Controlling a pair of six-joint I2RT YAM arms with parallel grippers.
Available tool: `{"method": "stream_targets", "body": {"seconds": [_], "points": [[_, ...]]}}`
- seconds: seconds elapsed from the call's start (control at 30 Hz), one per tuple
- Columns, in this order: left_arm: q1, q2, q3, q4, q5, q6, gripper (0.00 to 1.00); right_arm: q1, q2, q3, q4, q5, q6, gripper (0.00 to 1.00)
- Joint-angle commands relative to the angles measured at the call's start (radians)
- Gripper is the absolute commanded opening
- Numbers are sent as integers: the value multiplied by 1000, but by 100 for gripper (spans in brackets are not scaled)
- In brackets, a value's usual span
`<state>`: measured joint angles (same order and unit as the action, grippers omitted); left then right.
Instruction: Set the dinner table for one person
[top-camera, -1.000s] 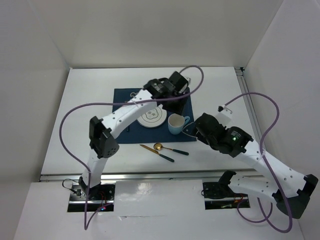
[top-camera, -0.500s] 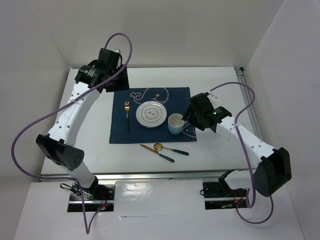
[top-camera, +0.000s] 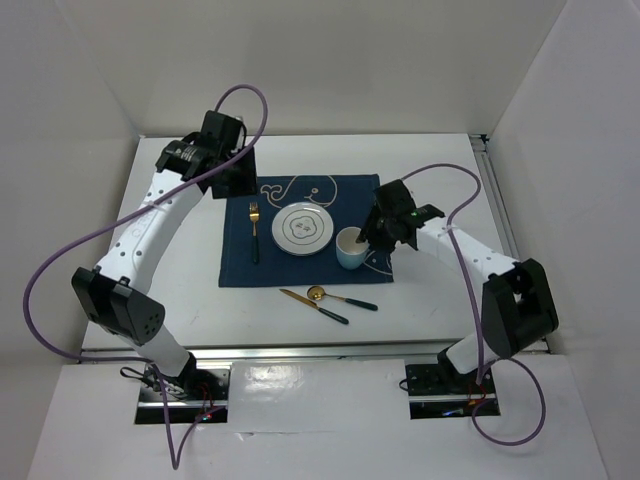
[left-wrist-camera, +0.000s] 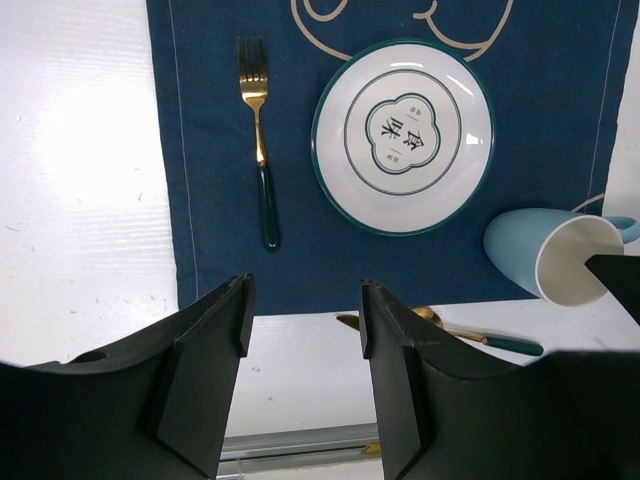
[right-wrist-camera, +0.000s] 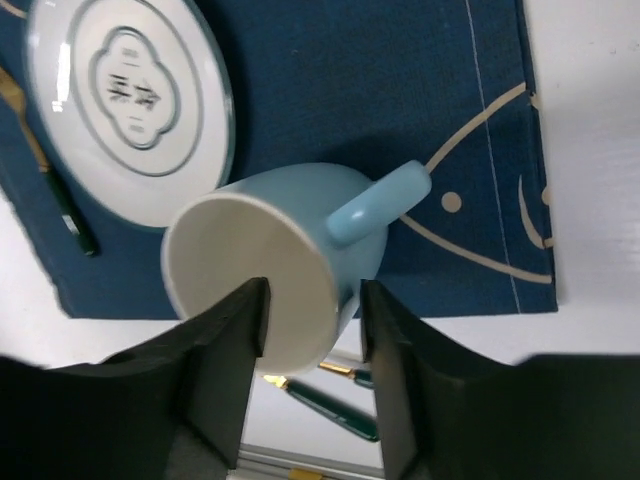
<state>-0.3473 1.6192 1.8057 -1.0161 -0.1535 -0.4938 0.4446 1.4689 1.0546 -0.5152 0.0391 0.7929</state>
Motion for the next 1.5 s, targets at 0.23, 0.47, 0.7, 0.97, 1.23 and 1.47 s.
{"method": "stream_targets", "body": {"seconds": [0.23, 0.47, 0.7, 0.97, 1.23, 1.47], "points": [[5, -41, -23, 25, -8, 24, 63, 51, 65, 103, -38, 135, 12, 15], [14, -41, -23, 34, -8, 34, 63, 42, 76, 292, -152, 271, 92, 0], [14, -41, -32, 34, 2, 34, 63, 2, 419, 723, -394, 363, 273, 0], [14, -41, -62, 34, 2, 43, 63, -44, 650, 1055, -494, 406, 370, 0], [24, -44, -83, 34, 2, 52, 61, -112, 735, 1140, -468, 404, 319, 0], [24, -35, -74, 34, -9, 52, 61, -142, 815, 1185, -444, 347, 284, 0]]}}
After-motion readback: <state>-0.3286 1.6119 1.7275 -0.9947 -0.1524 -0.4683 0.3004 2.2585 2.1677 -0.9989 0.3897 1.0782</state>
